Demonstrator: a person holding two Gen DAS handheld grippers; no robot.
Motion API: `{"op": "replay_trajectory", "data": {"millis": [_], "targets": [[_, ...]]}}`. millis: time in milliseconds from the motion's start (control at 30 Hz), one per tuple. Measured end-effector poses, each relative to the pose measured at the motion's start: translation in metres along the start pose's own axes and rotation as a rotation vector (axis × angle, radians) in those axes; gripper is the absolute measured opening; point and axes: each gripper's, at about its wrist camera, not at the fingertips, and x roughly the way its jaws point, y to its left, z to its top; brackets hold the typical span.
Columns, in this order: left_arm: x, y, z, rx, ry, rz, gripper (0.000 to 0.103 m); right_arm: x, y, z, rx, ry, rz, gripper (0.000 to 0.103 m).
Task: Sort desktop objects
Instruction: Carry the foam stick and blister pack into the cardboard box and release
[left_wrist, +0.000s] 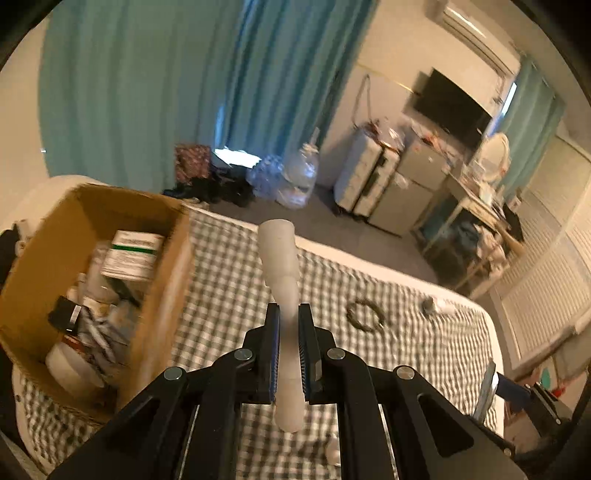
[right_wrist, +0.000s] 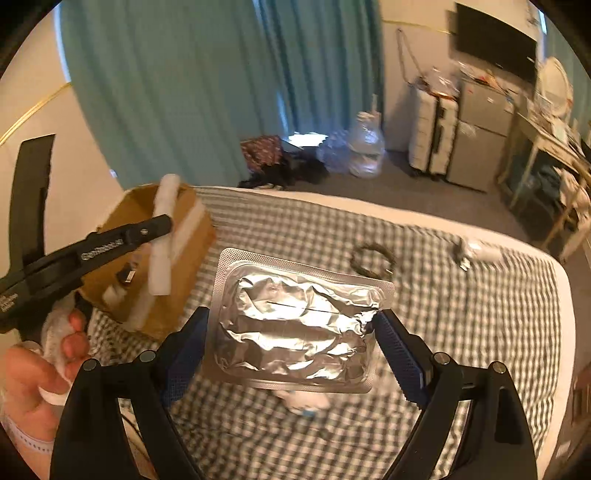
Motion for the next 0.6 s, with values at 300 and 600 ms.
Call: {"op": "replay_trajectory", "data": {"millis": [300,600], "targets": [[-0.024,0.063,0.017,-0.086,-0.074,0.115,0.009,0.035,0.096,0.037,-0.104,0.032,0.179,0.089],[-0.027,0.158,0.02,-0.31,-0.124,0.26,0.011,0.094,0.159,0.064,-0.154,0.063,0.274,0.089]]}}
